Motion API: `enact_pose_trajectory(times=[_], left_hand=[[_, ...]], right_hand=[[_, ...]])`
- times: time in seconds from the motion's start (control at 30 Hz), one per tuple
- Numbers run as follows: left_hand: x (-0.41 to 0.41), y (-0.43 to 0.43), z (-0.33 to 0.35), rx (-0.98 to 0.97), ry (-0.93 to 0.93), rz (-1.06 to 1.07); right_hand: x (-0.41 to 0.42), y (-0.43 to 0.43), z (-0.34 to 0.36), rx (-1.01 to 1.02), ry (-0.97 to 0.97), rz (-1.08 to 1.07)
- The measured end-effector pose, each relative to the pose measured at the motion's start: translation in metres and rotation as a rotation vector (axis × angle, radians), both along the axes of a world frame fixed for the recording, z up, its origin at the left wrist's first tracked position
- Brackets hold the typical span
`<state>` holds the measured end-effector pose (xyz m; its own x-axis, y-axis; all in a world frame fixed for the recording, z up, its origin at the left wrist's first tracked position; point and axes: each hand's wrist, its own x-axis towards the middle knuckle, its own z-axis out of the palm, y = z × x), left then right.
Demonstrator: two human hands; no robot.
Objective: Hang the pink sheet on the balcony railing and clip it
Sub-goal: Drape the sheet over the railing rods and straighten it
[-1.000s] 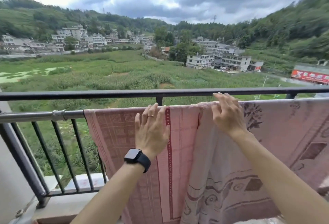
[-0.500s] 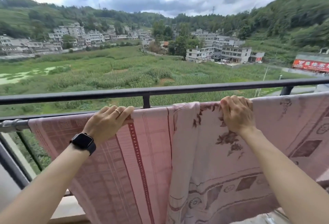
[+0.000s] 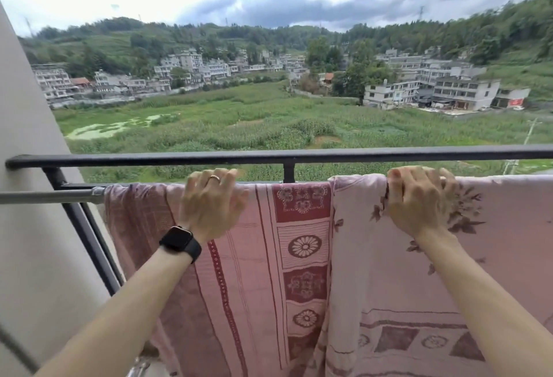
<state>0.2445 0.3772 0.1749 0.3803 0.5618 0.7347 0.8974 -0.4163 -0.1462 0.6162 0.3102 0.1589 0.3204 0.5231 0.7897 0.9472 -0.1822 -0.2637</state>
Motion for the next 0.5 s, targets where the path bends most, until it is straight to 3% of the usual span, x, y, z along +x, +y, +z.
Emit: enact_pose_trajectory(times=[0.13,0.2,0.33,0.5], left_hand=[[0.123,-0.021,-0.007,0.044,-0.004,-0.140],[0.144,-0.022,-0.011,0.049,0.049,-0.146],[0.071,0.016,-0.004,0.139,0.174,-0.093],[-0.056,0.014,-0.006,0.014,-0.039,0.160]], right_hand=[[-0.026,0.012,-0.003,0.052,-0.028,0.020],[-0.009,0.008,-0.008,0.062,-0.101,0.017],[0.052,-0.004,-0.010,0.039,-0.061,-0.083],[0.095,-0.016,-0.007,0.021,-0.010,-0.142]])
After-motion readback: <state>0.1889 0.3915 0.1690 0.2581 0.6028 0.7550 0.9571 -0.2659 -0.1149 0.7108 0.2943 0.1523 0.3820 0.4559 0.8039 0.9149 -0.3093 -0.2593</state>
